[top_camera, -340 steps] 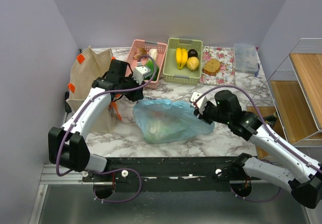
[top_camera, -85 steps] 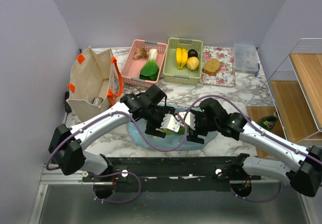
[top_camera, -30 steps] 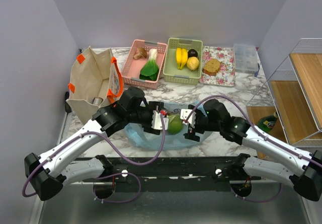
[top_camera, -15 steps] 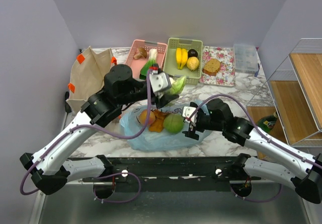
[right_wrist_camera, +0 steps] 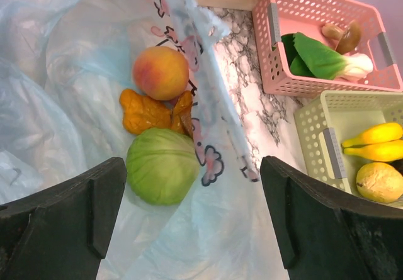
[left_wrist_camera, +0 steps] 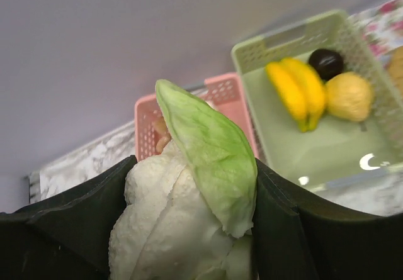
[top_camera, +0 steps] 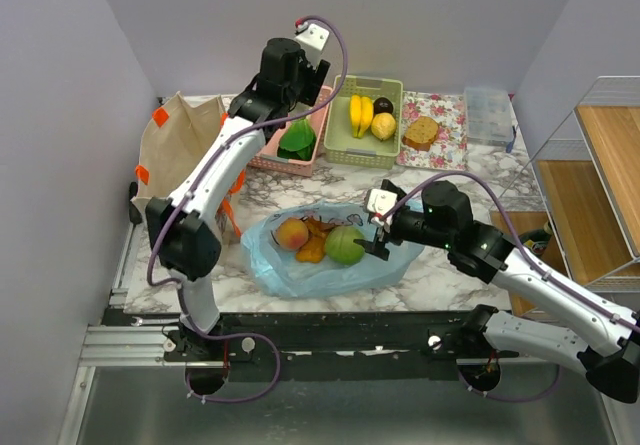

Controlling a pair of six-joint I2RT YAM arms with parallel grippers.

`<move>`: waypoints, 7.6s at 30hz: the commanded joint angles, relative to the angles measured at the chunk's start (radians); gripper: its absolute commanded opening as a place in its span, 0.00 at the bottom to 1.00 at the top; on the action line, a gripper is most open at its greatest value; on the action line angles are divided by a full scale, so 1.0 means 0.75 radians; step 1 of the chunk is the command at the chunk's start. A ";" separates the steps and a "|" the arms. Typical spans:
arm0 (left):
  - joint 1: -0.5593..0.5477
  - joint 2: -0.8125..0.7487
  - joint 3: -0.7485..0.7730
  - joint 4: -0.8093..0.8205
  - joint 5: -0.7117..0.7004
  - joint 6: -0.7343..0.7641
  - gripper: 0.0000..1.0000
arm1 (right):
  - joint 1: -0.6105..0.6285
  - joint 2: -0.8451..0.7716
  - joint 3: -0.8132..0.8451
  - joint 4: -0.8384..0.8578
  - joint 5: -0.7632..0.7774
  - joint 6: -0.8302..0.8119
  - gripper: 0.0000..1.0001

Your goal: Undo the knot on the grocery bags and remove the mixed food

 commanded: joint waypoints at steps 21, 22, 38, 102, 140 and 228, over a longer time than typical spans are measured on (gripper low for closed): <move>0.206 0.650 0.174 0.235 -0.324 0.220 0.25 | 0.008 0.081 0.111 -0.046 0.138 0.019 0.97; 0.209 0.667 0.195 0.229 -0.336 0.229 0.29 | 0.008 0.082 0.111 -0.048 0.138 0.022 0.97; 0.216 0.246 0.166 -0.134 -0.025 -0.013 0.99 | 0.008 0.188 0.122 -0.189 -0.024 -0.019 0.95; -0.566 -0.684 -1.426 -0.092 0.705 1.575 0.81 | -0.025 0.220 0.327 -0.660 0.291 0.380 0.81; -0.572 -0.253 -1.084 -0.289 0.806 1.726 0.33 | -0.056 0.523 0.460 -0.691 0.430 0.181 0.01; 0.065 -1.051 -0.766 -0.576 1.382 1.158 0.50 | -0.074 0.523 0.524 -0.577 0.026 0.402 0.01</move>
